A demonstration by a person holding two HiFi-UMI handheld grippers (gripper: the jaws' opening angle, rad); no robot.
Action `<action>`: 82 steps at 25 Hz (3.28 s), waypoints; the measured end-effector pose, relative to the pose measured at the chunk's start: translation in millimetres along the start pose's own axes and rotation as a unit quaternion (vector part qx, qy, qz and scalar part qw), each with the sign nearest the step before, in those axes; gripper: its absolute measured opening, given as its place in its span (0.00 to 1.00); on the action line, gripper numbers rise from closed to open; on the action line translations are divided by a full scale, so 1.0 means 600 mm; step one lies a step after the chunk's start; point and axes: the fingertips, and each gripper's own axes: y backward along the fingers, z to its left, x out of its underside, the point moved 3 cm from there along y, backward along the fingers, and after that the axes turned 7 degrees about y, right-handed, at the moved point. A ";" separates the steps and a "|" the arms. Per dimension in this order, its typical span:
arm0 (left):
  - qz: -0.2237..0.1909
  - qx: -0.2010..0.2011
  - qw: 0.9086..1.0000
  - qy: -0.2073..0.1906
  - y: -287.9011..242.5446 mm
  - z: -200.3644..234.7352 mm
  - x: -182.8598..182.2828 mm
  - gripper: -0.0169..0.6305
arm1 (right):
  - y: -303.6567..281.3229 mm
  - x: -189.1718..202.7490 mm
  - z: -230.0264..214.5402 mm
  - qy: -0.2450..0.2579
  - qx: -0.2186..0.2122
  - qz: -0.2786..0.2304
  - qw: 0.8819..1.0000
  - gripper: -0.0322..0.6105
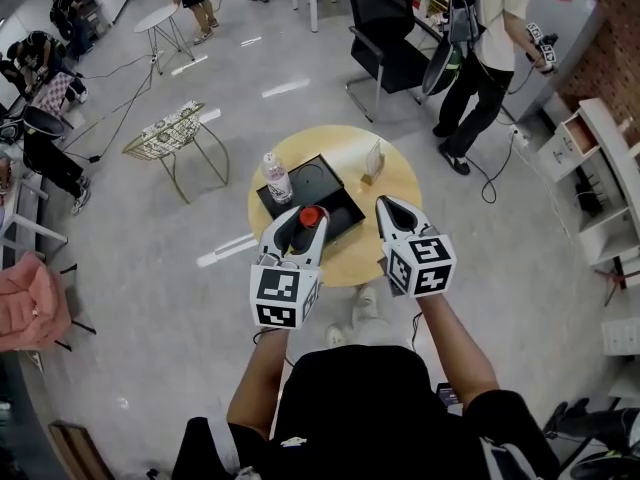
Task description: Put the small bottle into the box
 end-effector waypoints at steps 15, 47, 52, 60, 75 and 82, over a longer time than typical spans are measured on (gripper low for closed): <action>0.048 -0.013 0.998 0.024 -0.147 0.017 0.043 0.26 | -0.104 0.029 -0.103 -0.010 -0.020 0.039 0.999 0.05; 0.177 -0.038 0.982 0.057 -0.313 0.061 0.285 0.26 | -0.238 0.236 -0.162 -0.043 -0.064 0.174 0.982 0.05; 0.187 -0.041 0.979 0.063 -0.332 0.061 0.312 0.26 | -0.245 0.261 -0.170 -0.047 -0.066 0.189 0.979 0.05; 0.211 -0.038 0.974 0.070 -0.361 0.079 0.355 0.26 | -0.273 0.292 -0.177 -0.044 -0.067 0.212 0.974 0.05; 0.227 -0.049 0.970 0.074 -0.397 0.093 0.410 0.26 | -0.293 0.342 -0.201 -0.048 -0.066 0.240 0.967 0.05; 0.226 -0.054 0.970 0.072 -0.406 0.096 0.421 0.26 | -0.294 0.357 -0.205 -0.041 -0.068 0.251 0.965 0.05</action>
